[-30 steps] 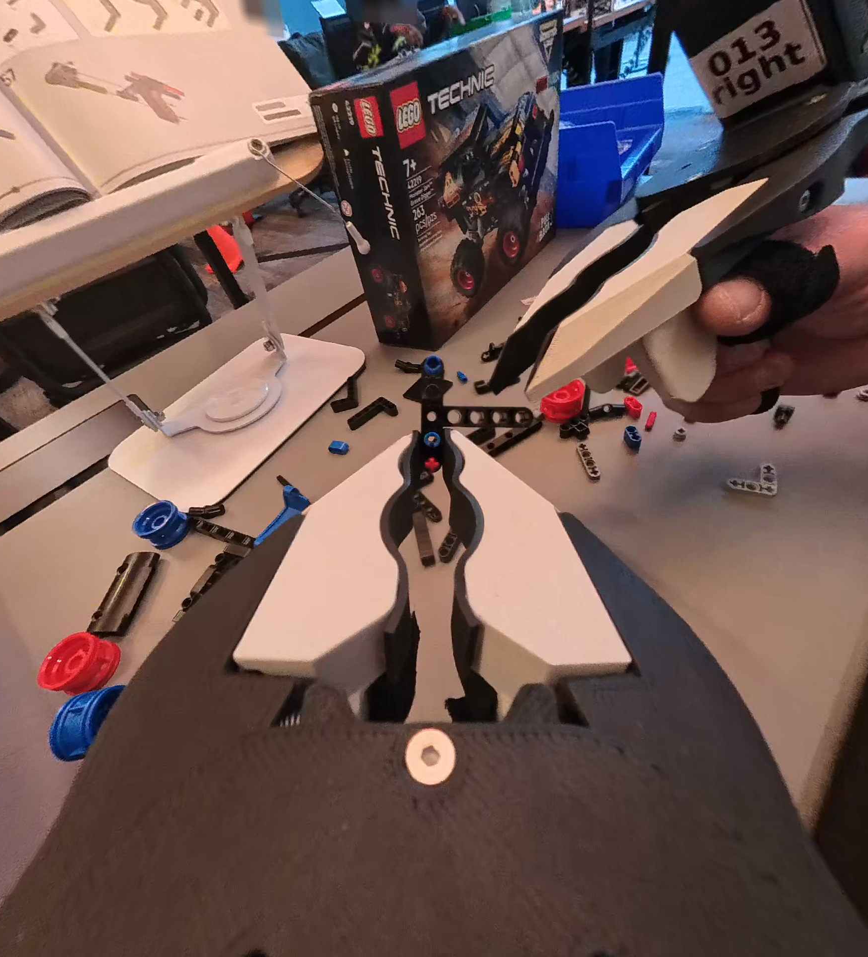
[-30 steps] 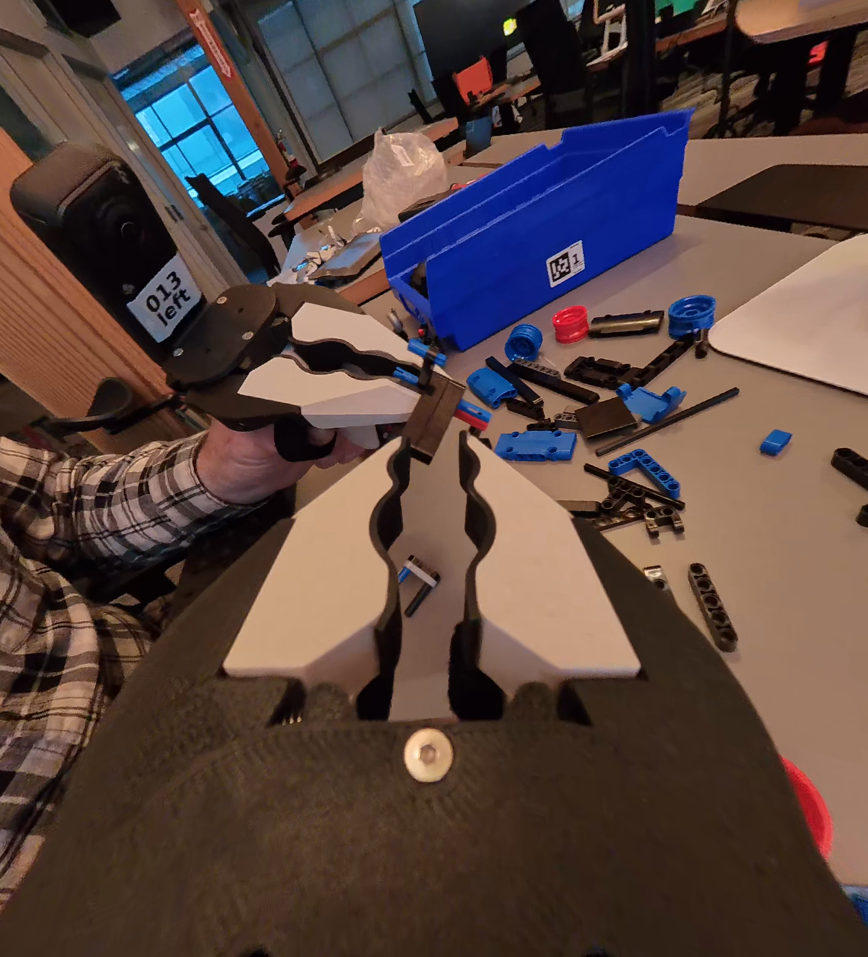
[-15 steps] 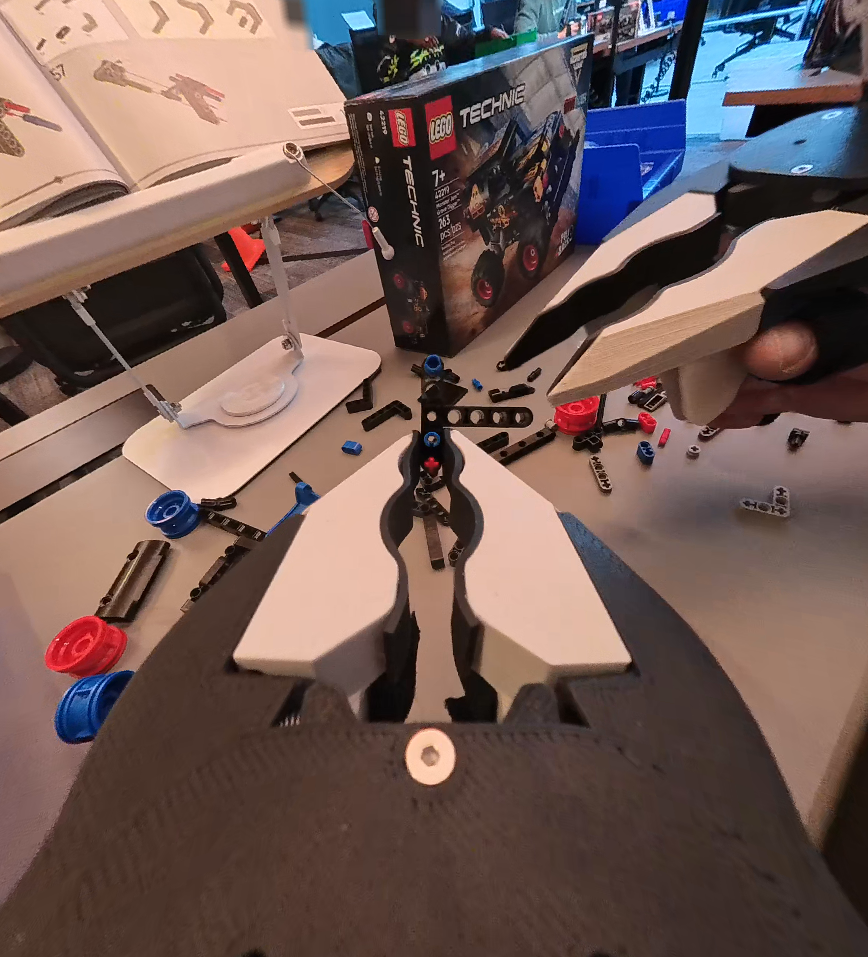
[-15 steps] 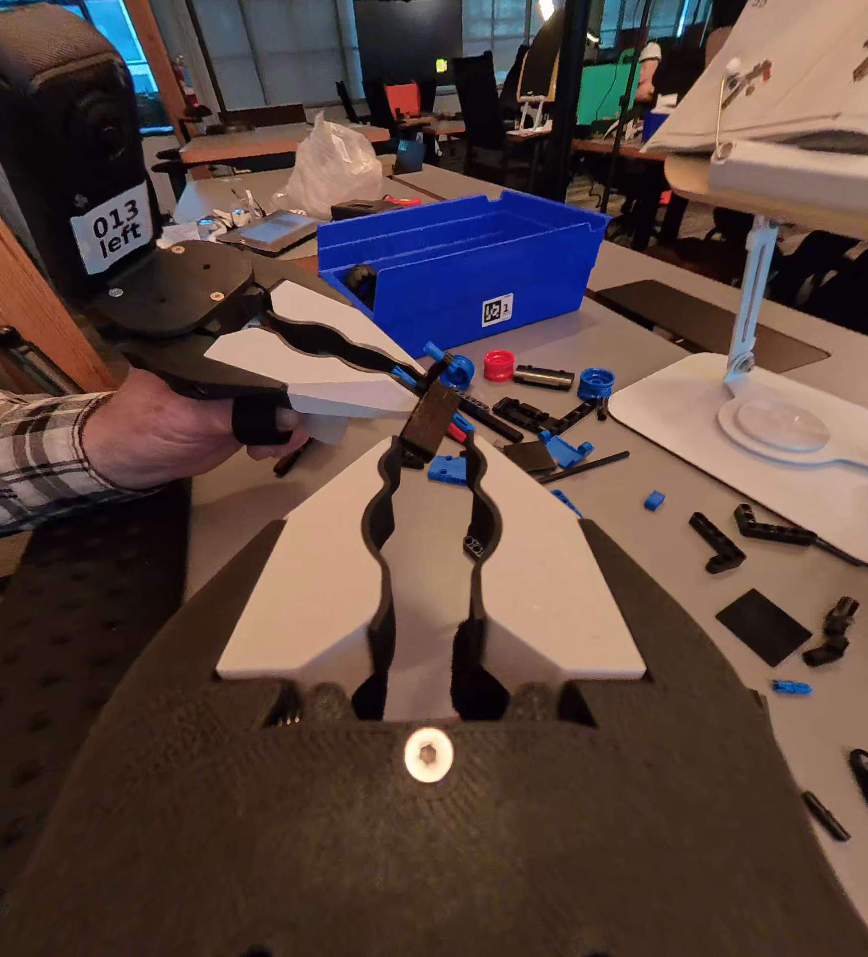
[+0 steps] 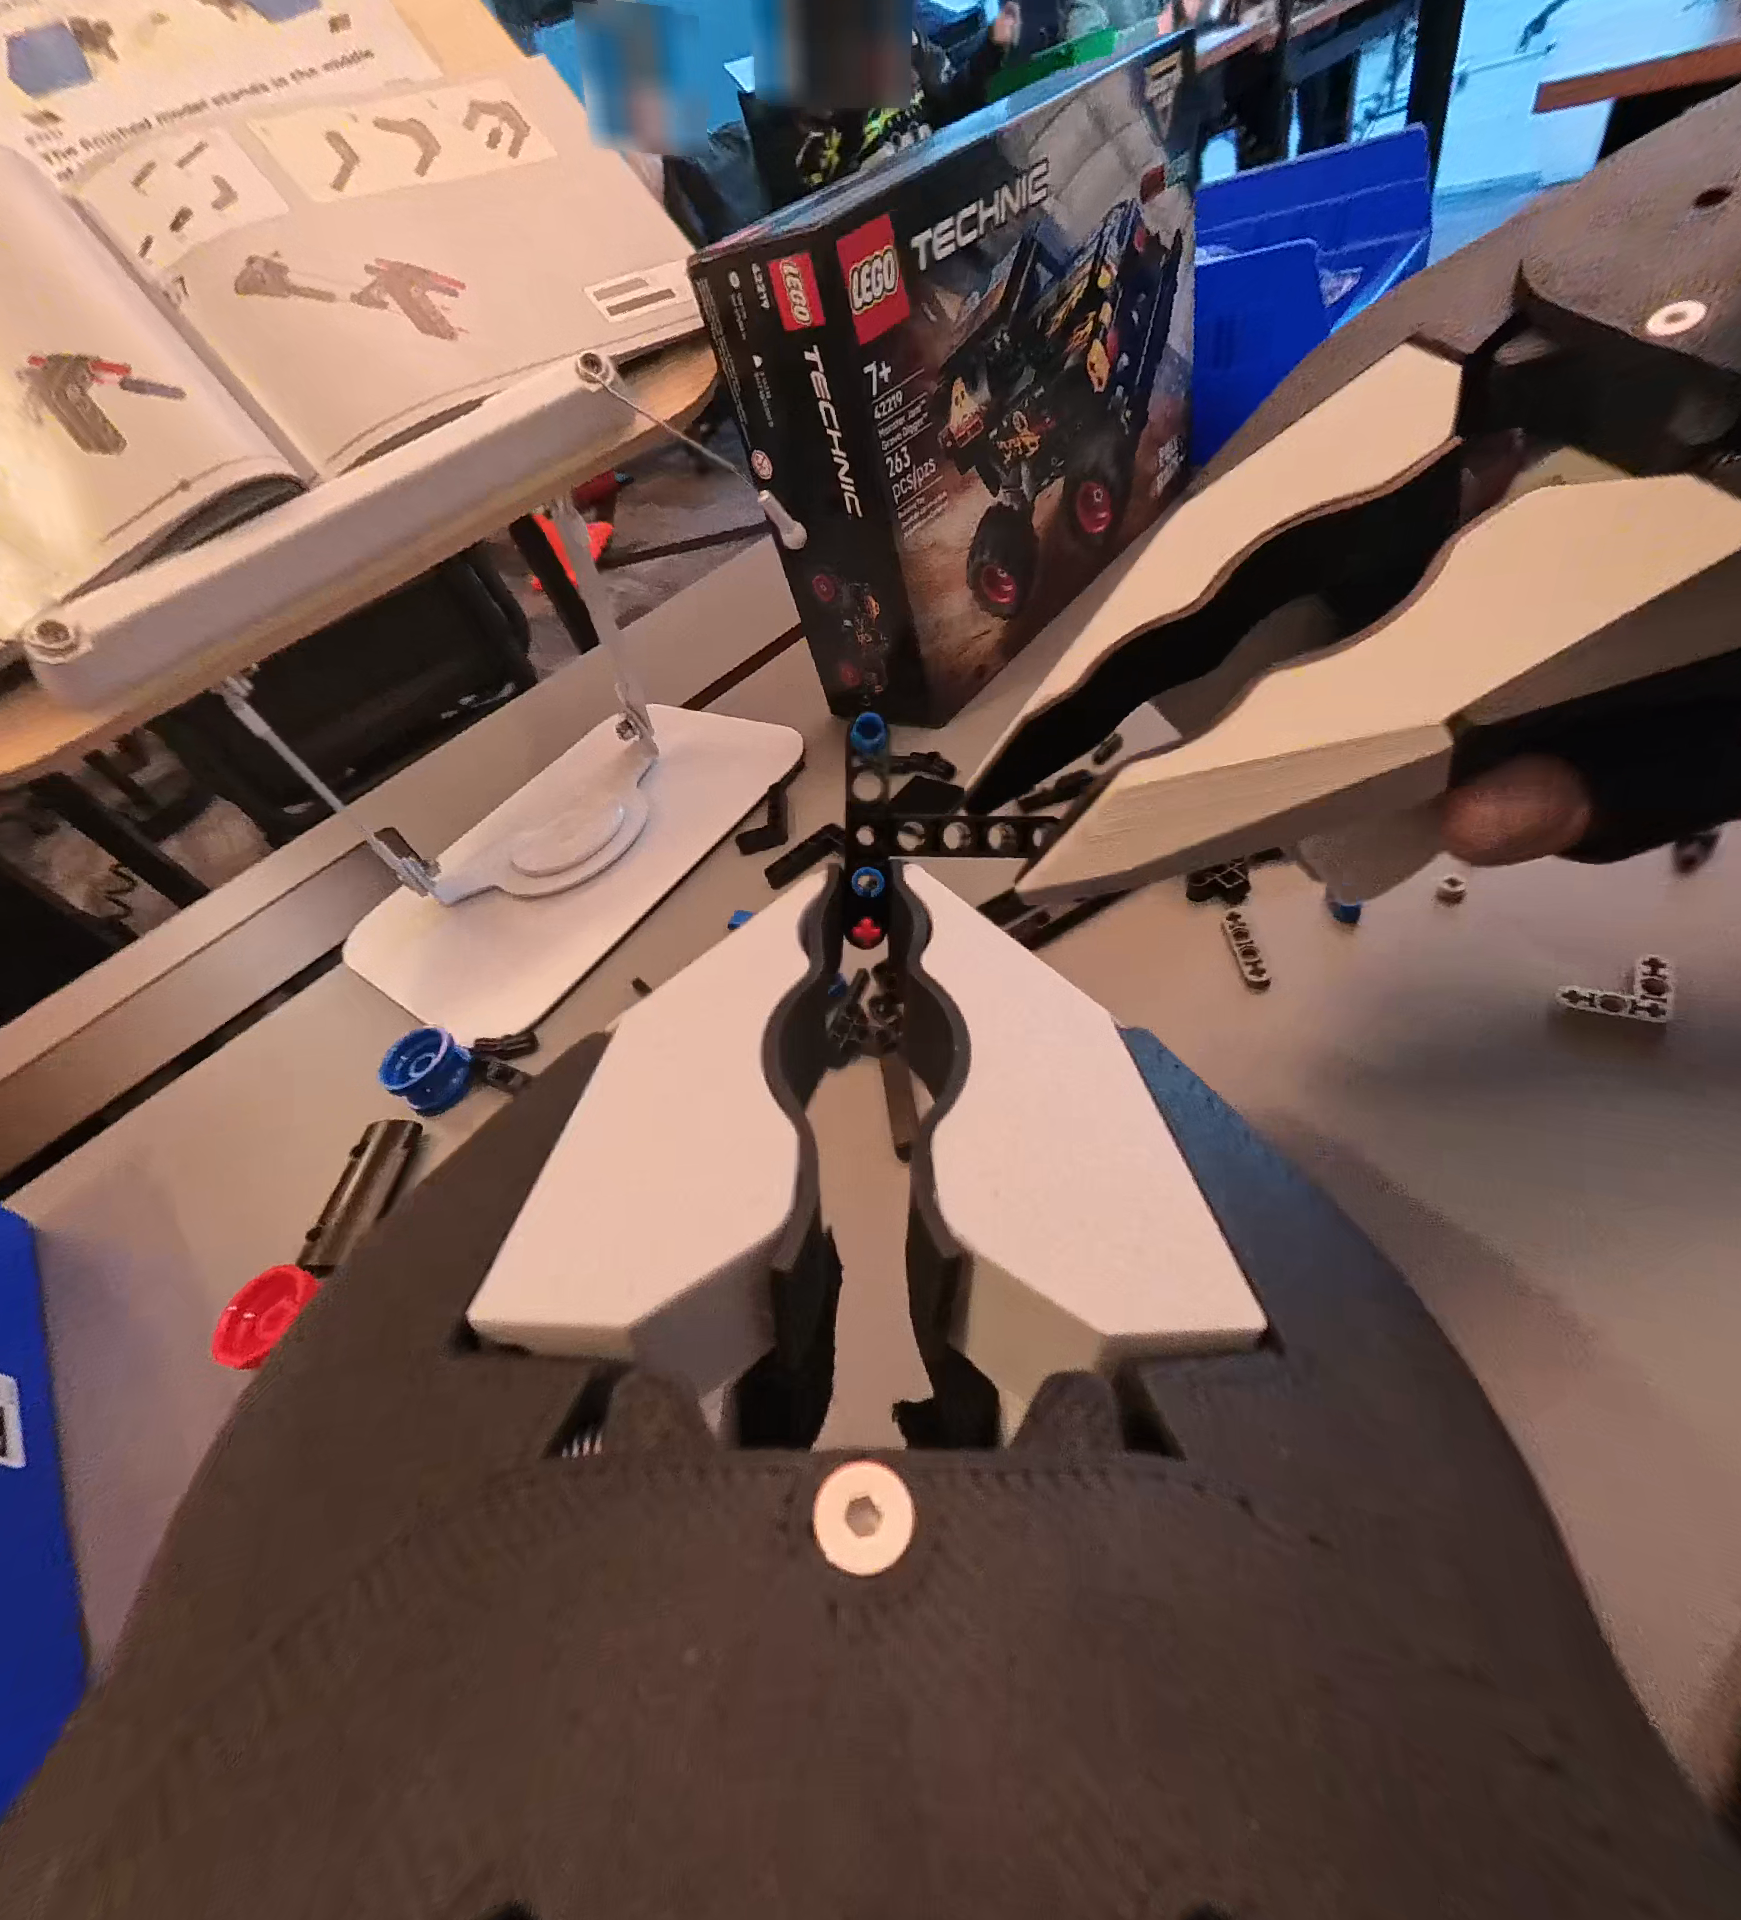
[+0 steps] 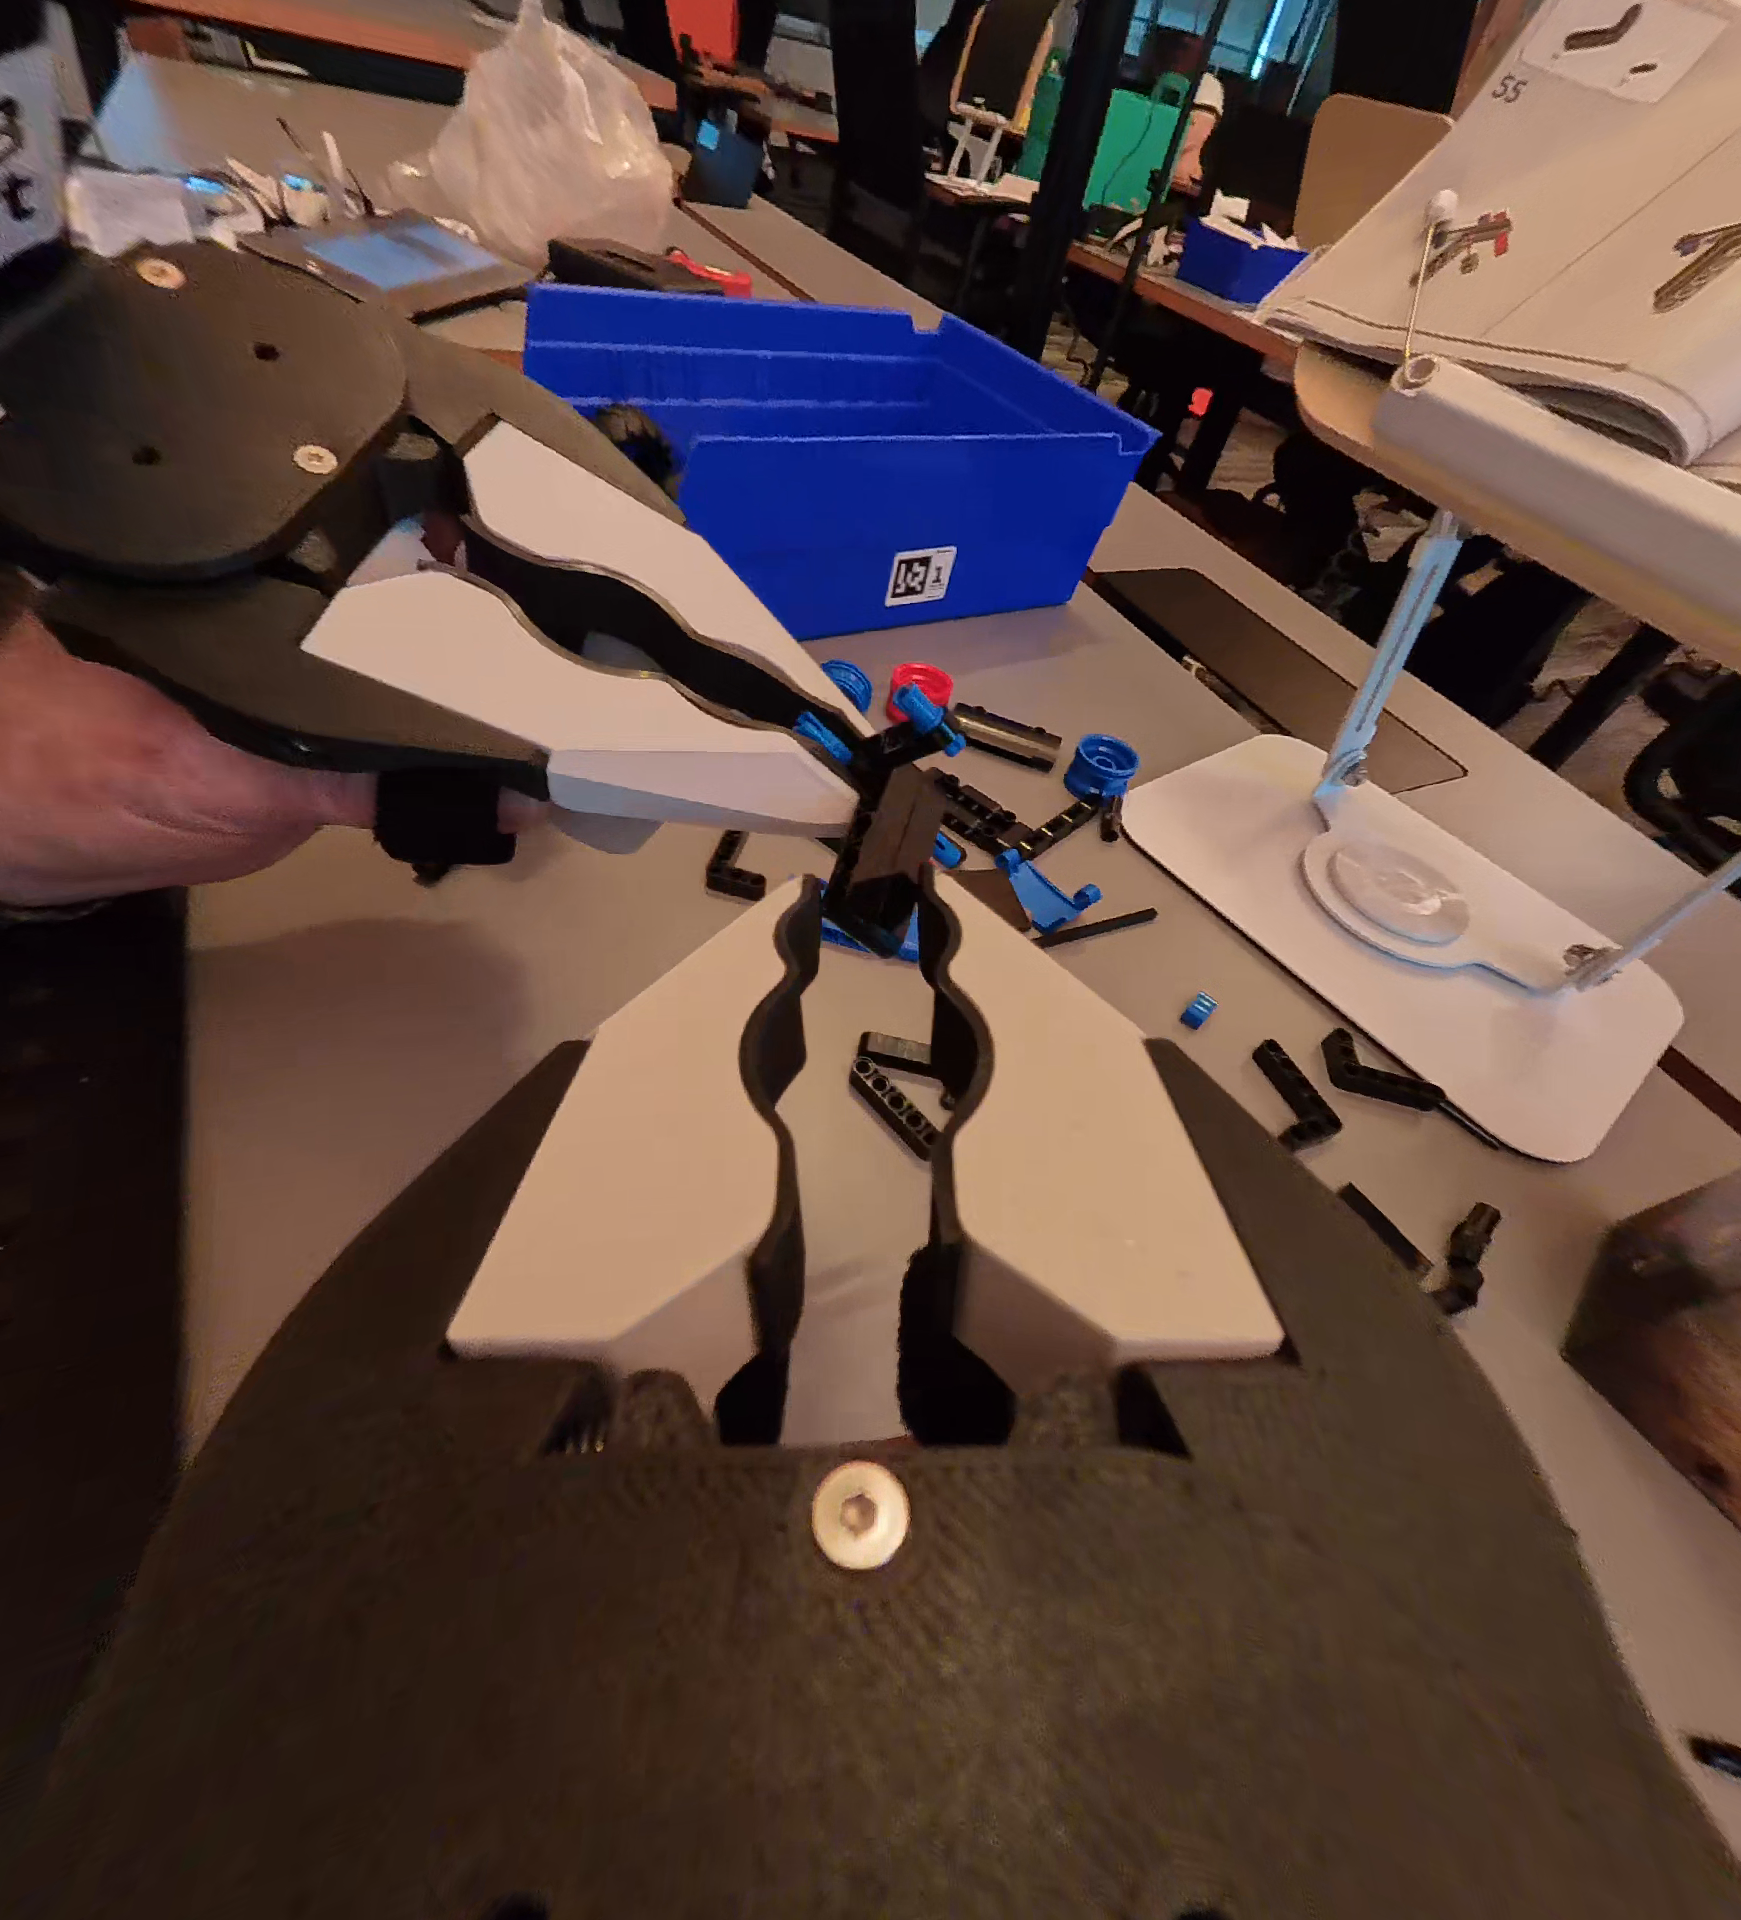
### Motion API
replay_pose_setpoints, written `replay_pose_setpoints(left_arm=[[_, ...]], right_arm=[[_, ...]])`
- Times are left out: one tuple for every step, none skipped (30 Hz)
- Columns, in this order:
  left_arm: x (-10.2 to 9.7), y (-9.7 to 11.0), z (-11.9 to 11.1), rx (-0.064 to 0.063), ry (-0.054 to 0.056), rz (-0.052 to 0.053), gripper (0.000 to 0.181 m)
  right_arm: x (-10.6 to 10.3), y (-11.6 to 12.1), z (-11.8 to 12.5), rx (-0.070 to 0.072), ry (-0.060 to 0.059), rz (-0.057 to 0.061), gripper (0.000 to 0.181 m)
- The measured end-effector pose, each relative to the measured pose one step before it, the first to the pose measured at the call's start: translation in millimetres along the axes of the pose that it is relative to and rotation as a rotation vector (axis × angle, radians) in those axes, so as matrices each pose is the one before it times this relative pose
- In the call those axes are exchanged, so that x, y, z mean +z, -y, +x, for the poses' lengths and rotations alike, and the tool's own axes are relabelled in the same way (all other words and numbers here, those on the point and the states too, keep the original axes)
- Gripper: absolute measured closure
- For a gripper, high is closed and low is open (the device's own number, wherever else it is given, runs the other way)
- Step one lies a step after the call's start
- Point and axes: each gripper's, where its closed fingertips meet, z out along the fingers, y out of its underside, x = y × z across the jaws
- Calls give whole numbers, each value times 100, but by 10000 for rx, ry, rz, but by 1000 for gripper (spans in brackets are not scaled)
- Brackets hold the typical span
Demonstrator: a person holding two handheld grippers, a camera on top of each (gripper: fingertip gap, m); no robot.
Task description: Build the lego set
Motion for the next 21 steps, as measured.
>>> replay_pose_setpoints(left_arm=[[-2,21,-26,121,74,-16,177],[-7,26,-5,-26,-2,21,176],[-6,29,27,-83,-47,33,176],[0,-15,41,-24,-49,8,175],[19,3,68,5,-34,10,175],[-23,82,49,13,-22,47,175],[-35,89,62,-18,-50,58,175],[-28,76,64,-42,-56,52,175],[-1,23,42,-22,-40,17,175],[7,-8,29,-27,-32,0,175],[-1,13,25,-25,-30,19,175],[-24,33,14,-27,-42,37,174],[-7,17,26,-47,-49,24,174],[12,-6,53,-38,-48,11,174],[-10,13,32,-5,-14,11,175],[-12,28,5,10,-11,17,175],[-25,83,49,-34,-42,53,175],[-21,48,20,-86,-50,32,175],[-12,15,-23,-82,-36,24,175],[-30,21,-24,-82,-35,31,175],[-39,38,-27,-71,-26,25,175]], right_arm=[[9,-50,47,-73,-83,-35,165],[-18,3,38,-93,-74,3,166],[-48,60,49,-99,-76,30,168],[-81,93,86,-72,-71,48,170],[-116,142,109,1,-48,89,171],[-120,146,111,85,-2,114,173],[-119,118,113,142,32,111,174],[-92,59,52,150,61,85,174],[-42,23,30,103,45,57,174],[-31,15,32,36,2,34,174],[-25,17,15,4,-8,19,174],[-33,44,15,42,6,39,174],[-37,64,33,125,34,61,174],[-54,64,62,158,36,76,174],[-92,109,109,120,0,94,175],[-111,133,98,94,3,95,175],[-87,97,51,73,26,74,175],[-36,17,-3,39,26,30,175],[-5,-5,-28,15,14,5,175],[7,18,-39,-20,1,10,175],[18,38,-53,-62,-11,3,175]])
